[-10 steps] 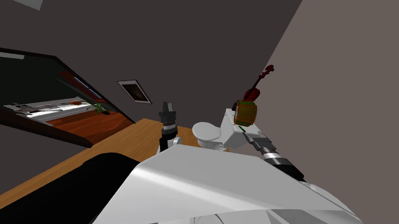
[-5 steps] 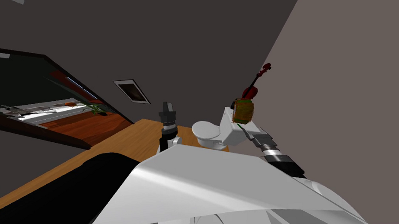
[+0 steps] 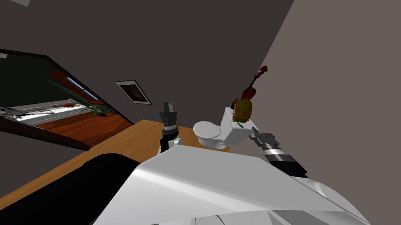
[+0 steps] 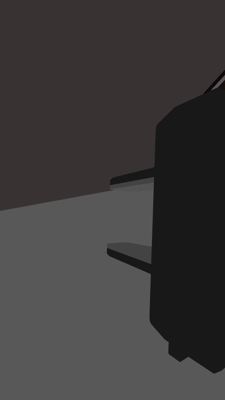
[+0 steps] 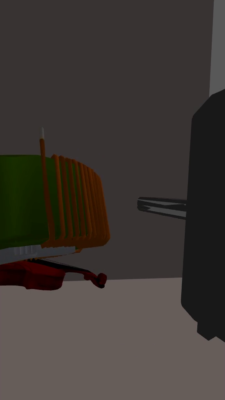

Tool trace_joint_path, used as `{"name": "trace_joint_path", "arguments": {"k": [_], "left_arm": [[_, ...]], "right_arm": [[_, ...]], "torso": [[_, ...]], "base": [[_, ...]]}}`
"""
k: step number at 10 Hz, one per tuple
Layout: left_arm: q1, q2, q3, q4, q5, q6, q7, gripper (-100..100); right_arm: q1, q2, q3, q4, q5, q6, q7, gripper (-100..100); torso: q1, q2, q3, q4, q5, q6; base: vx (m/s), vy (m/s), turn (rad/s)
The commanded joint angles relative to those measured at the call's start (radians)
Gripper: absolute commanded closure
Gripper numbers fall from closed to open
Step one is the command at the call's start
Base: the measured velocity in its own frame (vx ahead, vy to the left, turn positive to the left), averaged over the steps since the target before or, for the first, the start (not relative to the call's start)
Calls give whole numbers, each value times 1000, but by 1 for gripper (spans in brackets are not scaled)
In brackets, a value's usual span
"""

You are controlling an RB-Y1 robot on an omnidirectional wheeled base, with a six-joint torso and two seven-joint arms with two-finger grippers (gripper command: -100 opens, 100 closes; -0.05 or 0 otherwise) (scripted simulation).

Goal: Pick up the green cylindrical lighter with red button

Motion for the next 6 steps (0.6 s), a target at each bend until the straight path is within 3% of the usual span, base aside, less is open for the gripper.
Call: {"name": "trace_joint_path", "arguments": {"k": [1, 3, 4, 5, 6], "left_arm": [[0, 0, 0, 0, 0, 0, 0, 0], [0, 0, 0, 0, 0, 0, 0, 0], [0, 0, 0, 0, 0, 0, 0, 0], [0, 0, 0, 0, 0, 0, 0, 0], [0, 0, 0, 0, 0, 0, 0, 0]], "right_arm": [[0, 0, 0, 0, 0, 0, 0, 100], [0, 0, 0, 0, 0, 0, 0, 100], [0, 0, 0, 0, 0, 0, 0, 0], [-14, -8, 1, 11, 25, 13, 34, -100], [-20, -11, 2, 16, 33, 17, 46, -100]], "torso": [[0, 0, 0, 0, 0, 0], [0, -1, 0, 0, 0, 0], [0, -1, 0, 0, 0, 0], [0, -1, 0, 0, 0, 0], [-1, 0, 0, 0, 0, 0]], "base": [[0, 0, 0], [0, 0, 0], [0, 0, 0], [-27, -2, 71], [-41, -5, 73]]}}
